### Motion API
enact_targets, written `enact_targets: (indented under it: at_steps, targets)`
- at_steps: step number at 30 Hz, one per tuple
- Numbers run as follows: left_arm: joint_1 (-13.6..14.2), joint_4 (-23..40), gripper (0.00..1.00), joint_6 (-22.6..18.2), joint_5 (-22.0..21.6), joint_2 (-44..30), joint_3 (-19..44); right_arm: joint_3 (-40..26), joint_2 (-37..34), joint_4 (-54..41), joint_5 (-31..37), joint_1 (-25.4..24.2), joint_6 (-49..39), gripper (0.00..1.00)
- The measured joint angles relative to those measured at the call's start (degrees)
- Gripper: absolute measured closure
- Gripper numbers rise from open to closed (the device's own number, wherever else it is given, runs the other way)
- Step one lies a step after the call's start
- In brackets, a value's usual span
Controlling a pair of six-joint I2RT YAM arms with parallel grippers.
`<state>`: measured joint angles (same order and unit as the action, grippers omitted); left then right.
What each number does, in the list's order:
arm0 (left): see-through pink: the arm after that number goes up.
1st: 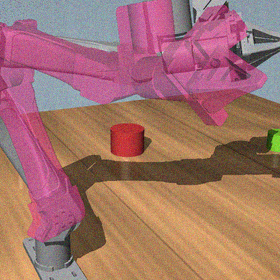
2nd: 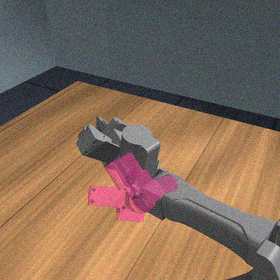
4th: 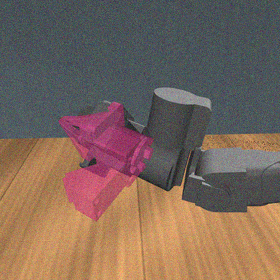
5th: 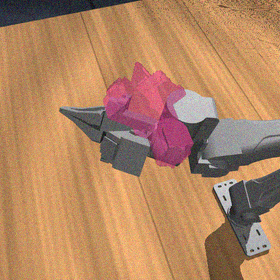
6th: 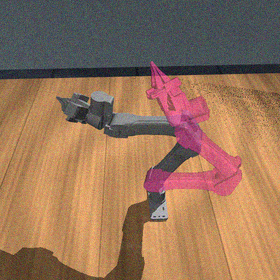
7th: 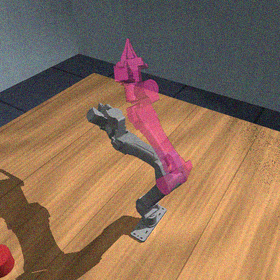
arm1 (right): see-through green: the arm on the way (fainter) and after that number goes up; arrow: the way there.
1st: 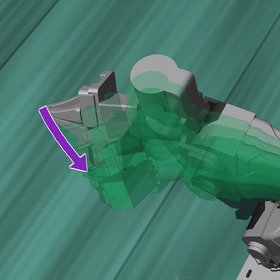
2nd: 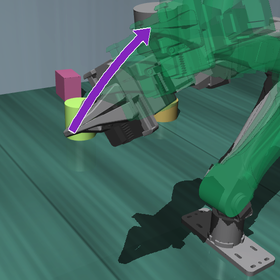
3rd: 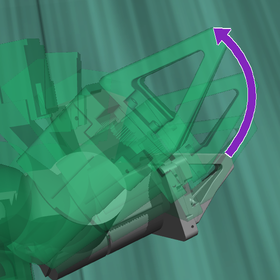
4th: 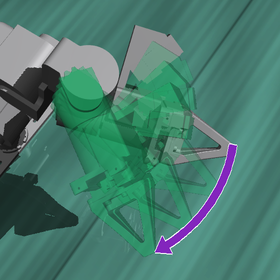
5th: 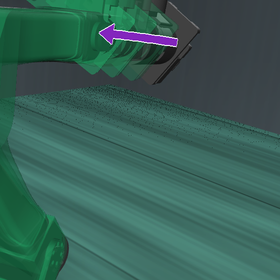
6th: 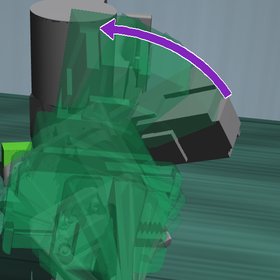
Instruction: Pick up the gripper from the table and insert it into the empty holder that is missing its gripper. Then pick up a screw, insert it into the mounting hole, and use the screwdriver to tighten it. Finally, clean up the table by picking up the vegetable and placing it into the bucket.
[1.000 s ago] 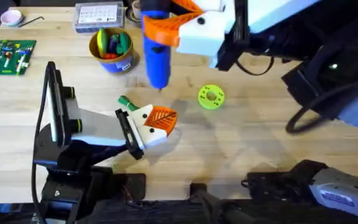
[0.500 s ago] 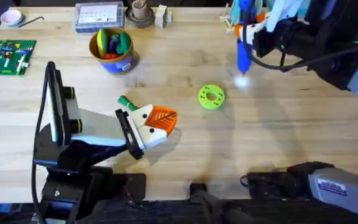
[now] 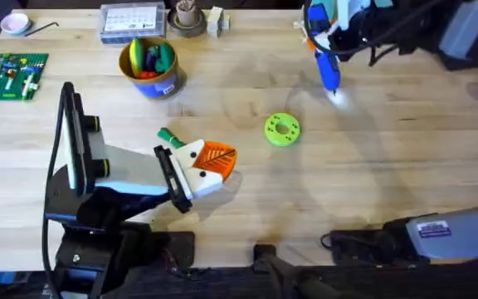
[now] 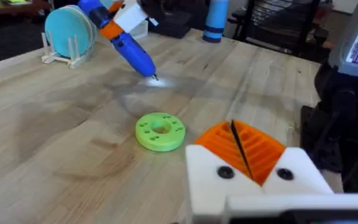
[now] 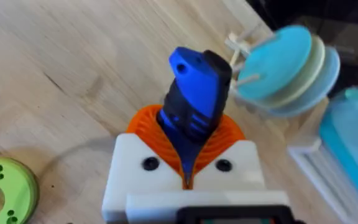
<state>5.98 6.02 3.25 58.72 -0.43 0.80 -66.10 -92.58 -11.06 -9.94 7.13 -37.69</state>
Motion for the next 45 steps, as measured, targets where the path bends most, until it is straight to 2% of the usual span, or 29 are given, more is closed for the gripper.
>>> enact_targets:
  at_steps: [5,10,14,24,30,33,37,39,43,45]
  targets:
    - [0.0,0.0,0.997,0.0,0.0,0.0,0.0,-7.3,-4.4,-7.9,-1.9,2.5,-7.3,0.977]
    - [0.0,0.0,0.997,0.0,0.0,0.0,0.0,-8.2,-8.3,-13.5,-3.0,5.3,-15.4,0.977]
    - [0.0,0.0,0.997,0.0,0.0,0.0,0.0,-8.2,-11.2,-14.1,-3.5,7.0,-20.0,0.977]
    - [0.0,0.0,0.997,0.0,0.0,0.0,0.0,-8.4,-12.8,-14.8,-3.7,7.2,-23.3,0.977]
    - [0.0,0.0,0.997,0.0,0.0,0.0,0.0,-8.6,-15.9,-14.7,-6.9,7.4,-24.1,0.977]
    - [0.0,0.0,0.997,0.0,0.0,0.0,0.0,-8.6,-16.5,-14.6,-7.8,7.7,-24.1,0.901]
    - [0.0,0.0,0.997,0.0,0.0,0.0,0.0,-8.6,-17.4,-14.3,-9.5,7.8,-24.1,0.866]
    - [0.0,0.0,0.997,0.0,0.0,0.0,0.0,-8.6,-18.0,-14.2,-10.6,7.8,-24.1,0.807]
    - [0.0,0.0,0.997,0.0,0.0,0.0,0.0,-8.6,-18.9,-14.0,-11.7,8.0,-24.1,0.789]
    - [0.0,0.0,0.997,0.0,0.0,0.0,0.0,-8.6,-19.0,-13.9,-12.1,8.1,-24.1,0.714]
